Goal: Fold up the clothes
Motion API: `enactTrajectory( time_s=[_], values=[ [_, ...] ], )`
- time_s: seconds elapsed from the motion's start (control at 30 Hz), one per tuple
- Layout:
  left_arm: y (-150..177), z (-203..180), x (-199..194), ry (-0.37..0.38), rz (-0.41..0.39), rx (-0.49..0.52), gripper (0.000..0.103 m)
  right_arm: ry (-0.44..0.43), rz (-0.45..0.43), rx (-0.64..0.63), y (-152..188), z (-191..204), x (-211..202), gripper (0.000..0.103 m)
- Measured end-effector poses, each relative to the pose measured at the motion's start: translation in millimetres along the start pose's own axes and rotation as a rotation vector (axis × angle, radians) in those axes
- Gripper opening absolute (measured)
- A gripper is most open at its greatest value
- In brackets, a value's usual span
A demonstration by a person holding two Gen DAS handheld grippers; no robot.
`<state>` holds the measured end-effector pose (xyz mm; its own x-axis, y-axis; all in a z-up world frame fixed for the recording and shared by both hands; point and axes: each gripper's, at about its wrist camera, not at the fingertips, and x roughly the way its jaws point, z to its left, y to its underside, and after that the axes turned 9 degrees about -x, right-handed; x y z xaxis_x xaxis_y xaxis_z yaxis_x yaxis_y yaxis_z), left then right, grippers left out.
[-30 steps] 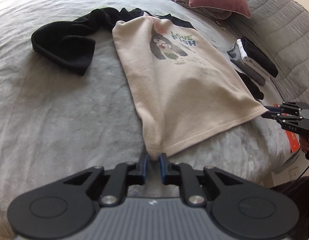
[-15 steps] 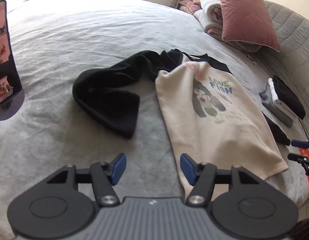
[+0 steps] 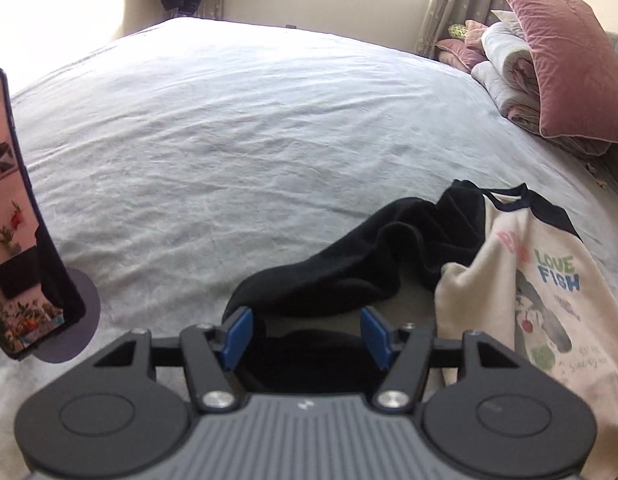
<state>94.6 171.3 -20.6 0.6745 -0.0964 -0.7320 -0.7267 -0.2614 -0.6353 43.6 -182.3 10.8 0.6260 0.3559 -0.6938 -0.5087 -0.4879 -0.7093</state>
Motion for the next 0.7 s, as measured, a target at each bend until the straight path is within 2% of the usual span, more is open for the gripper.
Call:
enactTrajectory(
  time_s=[0.17, 0.2, 0.4, 0.7],
  values=[
    [-11, 1, 20, 0.005, -0.011, -0.013, 0.058, -0.006, -0.018, -0.005, -43, -9, 45, 0.055],
    [-12, 1, 24, 0.003, -0.013, -0.010, 0.055, -0.004, -0.021, -0.002, -51, -12, 54, 0.055],
    [-16, -2, 42, -0.013, -0.006, 0.036, 0.048, 0.028, -0.030, 0.014, -93, -31, 107, 0.055],
    [-37, 10, 40, -0.010, -0.059, -0.005, 0.046, 0.050, 0.034, -0.035, -134, -49, 176, 0.055]
  ],
)
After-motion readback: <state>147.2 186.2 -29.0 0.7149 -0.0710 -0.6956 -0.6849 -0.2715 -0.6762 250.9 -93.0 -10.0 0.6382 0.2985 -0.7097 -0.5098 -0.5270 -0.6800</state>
